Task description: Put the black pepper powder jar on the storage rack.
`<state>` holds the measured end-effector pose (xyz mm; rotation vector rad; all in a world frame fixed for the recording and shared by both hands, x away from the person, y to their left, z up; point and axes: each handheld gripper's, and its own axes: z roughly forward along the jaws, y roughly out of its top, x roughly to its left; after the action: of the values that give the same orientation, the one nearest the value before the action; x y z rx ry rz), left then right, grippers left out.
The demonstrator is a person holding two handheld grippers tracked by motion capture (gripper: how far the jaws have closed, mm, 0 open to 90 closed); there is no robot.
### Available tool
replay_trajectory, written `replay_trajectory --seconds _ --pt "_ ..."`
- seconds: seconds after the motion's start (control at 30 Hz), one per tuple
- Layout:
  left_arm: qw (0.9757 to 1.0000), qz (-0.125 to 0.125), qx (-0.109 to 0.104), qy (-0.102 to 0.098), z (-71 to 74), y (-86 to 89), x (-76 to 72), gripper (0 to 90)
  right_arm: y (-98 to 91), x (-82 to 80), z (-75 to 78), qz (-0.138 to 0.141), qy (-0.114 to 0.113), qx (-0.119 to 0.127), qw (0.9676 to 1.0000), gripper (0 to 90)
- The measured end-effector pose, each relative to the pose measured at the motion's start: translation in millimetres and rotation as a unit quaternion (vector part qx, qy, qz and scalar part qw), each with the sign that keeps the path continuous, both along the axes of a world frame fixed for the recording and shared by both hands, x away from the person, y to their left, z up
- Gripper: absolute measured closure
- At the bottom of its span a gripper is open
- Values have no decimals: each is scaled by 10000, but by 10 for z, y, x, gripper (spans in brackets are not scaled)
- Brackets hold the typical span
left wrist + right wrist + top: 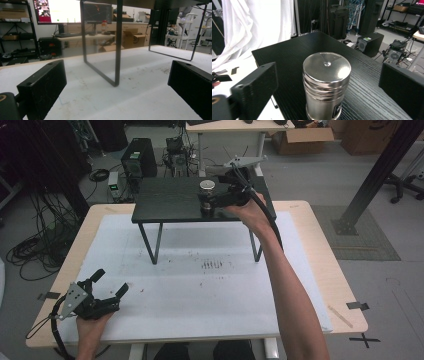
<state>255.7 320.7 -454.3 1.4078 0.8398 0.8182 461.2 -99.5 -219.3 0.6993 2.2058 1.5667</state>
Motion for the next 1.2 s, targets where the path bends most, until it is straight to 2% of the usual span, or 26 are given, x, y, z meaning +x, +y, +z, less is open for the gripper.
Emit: replay_trajectory --seconds 0.33,0.77,1.2 --pt "10000 1 -2 10 0 -1 0 23 -26 -28 16 51 -46 -47 10000 0" --pt "10000 2 24 13 0 2 -1 23 -122 -151 48 -151 -178 -248 9994 1" --pt "10000 4 15 9 0 0 0 24 -374 -382 58 -357 -329 -80 9988 7"
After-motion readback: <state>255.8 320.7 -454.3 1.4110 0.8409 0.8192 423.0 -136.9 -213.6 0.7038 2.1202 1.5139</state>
